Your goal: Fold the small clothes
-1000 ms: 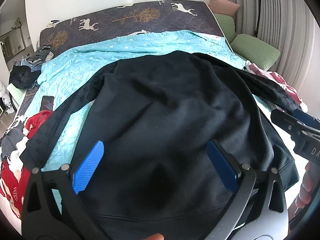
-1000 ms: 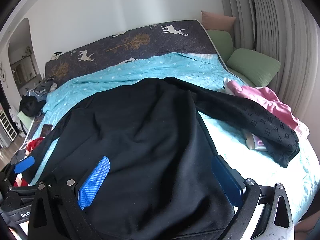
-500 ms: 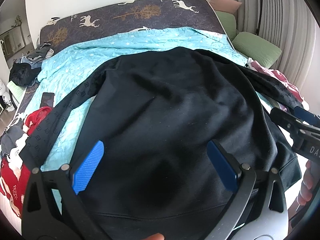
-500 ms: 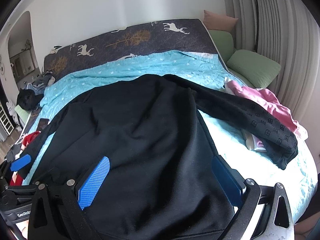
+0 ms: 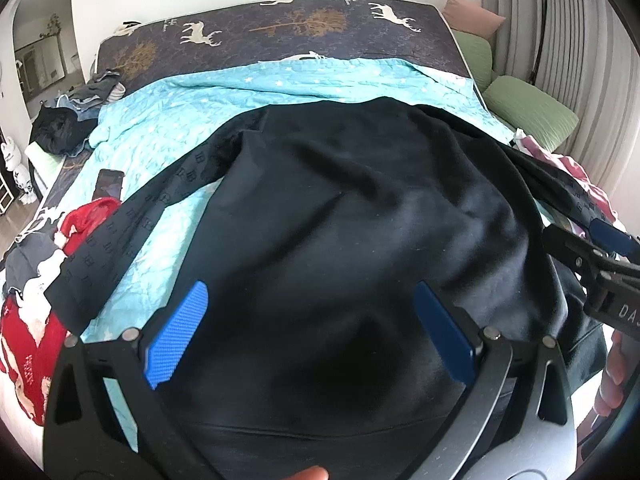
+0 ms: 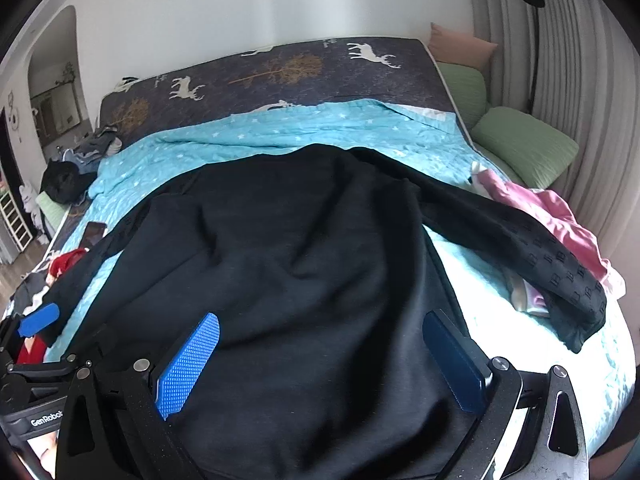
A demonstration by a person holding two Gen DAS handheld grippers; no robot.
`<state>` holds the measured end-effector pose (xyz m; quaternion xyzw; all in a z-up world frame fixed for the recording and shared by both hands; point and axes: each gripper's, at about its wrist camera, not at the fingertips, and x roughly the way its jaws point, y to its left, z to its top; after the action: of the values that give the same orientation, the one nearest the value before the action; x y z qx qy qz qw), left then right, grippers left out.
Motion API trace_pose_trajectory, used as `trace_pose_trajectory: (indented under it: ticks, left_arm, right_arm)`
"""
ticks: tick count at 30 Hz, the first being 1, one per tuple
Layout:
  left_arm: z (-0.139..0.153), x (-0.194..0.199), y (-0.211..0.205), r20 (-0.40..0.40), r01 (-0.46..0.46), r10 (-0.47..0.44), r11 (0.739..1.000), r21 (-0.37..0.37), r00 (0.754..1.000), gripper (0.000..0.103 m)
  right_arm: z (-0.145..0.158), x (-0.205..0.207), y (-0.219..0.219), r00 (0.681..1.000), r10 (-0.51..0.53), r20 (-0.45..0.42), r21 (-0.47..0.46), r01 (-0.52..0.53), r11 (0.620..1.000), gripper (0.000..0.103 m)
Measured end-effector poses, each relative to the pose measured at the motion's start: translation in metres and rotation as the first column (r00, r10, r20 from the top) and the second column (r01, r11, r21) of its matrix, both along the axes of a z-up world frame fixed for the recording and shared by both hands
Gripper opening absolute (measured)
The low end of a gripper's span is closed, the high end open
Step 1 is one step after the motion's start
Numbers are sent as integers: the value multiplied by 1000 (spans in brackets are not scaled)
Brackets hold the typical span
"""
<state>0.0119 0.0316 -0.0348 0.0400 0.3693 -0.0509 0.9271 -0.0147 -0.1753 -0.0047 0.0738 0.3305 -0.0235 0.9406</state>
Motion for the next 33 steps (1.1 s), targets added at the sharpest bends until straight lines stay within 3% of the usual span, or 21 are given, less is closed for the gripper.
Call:
trace_pose_trajectory:
  ticks: [13,18,21,25,28,30,33]
  left_arm:
    - [-3,2,20,-8,-13,13,999,-32,1000,103]
    - [-11,7,84,-57,-152,147,985,-86,987,103]
    - [-22,5,148,-101,-302,290,944,-136,952,103]
    - [-39,-7,238,-171,-502,474,842,-200,864,103]
    - [-54,-10,286,-199,-588,555,784,-199,808,103]
    - [-64,-8,307,-221,-602,562,769,-215,797,100]
    - [-76,7,320,-260,-587,531,769,-251,807,86]
  right_arm:
    - [4,3,20,1000,22,-14,-105,-23,994,103]
    - [9,14,43,994,101,-34,-187,-105,977,103]
    - [11,21,61,984,173,-38,-191,-177,965,103]
    - [6,34,87,965,254,-71,-164,-263,951,103]
    - [-2,44,110,946,306,-105,-151,-319,936,103]
    - [-7,49,123,934,331,-131,-150,-349,925,103]
    - [-11,52,141,922,360,-141,-158,-380,912,103]
